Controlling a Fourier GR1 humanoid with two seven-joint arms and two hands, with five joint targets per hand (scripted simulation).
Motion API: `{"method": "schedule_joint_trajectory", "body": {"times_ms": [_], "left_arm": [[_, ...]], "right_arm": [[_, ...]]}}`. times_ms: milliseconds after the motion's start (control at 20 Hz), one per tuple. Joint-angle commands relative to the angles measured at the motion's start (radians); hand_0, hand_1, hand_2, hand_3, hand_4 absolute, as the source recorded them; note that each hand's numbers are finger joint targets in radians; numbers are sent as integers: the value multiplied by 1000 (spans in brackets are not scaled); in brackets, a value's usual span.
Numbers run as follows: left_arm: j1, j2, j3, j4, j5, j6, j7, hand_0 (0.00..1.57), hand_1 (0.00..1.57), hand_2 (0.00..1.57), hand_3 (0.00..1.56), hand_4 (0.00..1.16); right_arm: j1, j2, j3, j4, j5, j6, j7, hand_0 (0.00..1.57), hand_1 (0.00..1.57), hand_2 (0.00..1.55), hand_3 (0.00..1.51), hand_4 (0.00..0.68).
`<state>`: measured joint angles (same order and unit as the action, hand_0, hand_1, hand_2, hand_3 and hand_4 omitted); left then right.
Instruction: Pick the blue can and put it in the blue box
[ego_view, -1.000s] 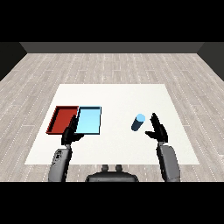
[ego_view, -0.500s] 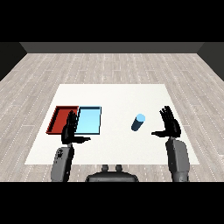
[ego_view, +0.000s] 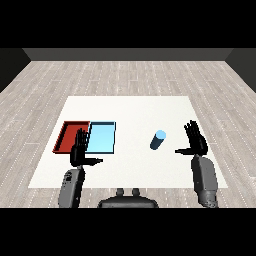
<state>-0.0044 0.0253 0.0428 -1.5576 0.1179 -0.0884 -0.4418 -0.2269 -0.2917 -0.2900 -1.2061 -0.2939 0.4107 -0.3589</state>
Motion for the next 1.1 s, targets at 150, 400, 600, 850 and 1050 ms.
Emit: {"method": "schedule_joint_trajectory", "body": {"times_ms": [150, 400, 600, 850, 1050], "left_arm": [[-20, -1, 3, 64, -19, 5, -48, 0, 0, 0, 0, 0], [-17, 16, 20, 33, 13, -9, 0, 0, 0, 0, 0, 0], [37, -2, -5, -39, 12, -1, 16, 0, 0, 0, 0, 0], [45, -23, -38, 10, -2, 39, -43, 0, 0, 0, 0, 0], [-14, 22, 42, -14, 61, -10, 11, 0, 0, 0, 0, 0]], "right_arm": [[26, 9, -5, 49, 2, 2, -21, 0, 0, 0, 0, 0], [-51, -14, -14, 115, -46, 24, 47, 0, 0, 0, 0, 0], [-150, 11, 7, 244, 0, -28, 11, 0, 0, 0, 0, 0], [-158, 51, 29, 297, 14, -55, 5, 0, 0, 0, 0, 0], [-132, 40, 27, 253, -24, -40, 35, 0, 0, 0, 0, 0]]}}
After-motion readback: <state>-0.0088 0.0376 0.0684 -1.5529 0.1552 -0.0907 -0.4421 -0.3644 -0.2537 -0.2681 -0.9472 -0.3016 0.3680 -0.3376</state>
